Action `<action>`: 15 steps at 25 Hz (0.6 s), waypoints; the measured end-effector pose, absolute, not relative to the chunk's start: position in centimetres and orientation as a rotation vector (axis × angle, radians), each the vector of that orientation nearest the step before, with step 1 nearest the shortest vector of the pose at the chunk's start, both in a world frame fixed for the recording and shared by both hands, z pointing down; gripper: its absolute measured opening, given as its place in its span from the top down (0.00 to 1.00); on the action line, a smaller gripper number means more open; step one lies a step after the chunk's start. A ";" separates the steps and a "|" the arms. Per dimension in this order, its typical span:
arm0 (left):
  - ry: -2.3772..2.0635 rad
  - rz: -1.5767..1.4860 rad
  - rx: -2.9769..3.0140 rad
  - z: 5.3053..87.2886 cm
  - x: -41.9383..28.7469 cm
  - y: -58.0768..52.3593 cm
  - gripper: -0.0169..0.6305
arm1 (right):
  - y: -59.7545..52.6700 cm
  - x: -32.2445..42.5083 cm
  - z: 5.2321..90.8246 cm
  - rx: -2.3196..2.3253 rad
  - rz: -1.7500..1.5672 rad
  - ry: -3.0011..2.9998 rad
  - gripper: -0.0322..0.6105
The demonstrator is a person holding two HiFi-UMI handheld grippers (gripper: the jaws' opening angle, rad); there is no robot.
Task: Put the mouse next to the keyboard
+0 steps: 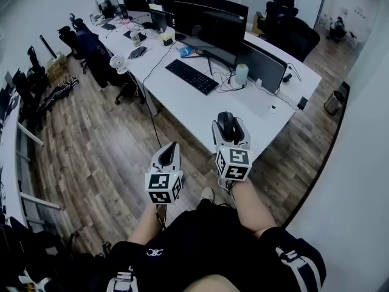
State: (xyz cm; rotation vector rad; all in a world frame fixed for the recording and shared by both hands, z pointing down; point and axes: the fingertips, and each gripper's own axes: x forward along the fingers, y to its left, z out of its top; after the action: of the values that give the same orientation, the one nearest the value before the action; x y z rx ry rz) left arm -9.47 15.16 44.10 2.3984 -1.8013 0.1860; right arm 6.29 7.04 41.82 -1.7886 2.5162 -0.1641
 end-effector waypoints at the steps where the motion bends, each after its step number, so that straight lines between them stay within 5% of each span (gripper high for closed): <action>1: -1.796 0.188 2.401 44.1 -9.6 13.5 0.95 | 5.4 6.2 41.9 -1.792 -0.169 2.517 0.48; 15: -1.683 0.239 2.448 45.3 -7.6 -8.2 0.95 | -15.1 8.5 42.5 -1.868 -0.192 2.450 0.48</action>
State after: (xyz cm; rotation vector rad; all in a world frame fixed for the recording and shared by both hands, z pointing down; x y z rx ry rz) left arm -7.64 -8.19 45.32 2.4476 -1.6835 0.2392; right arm 8.52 -15.06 42.50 -1.8681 2.4503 -0.1924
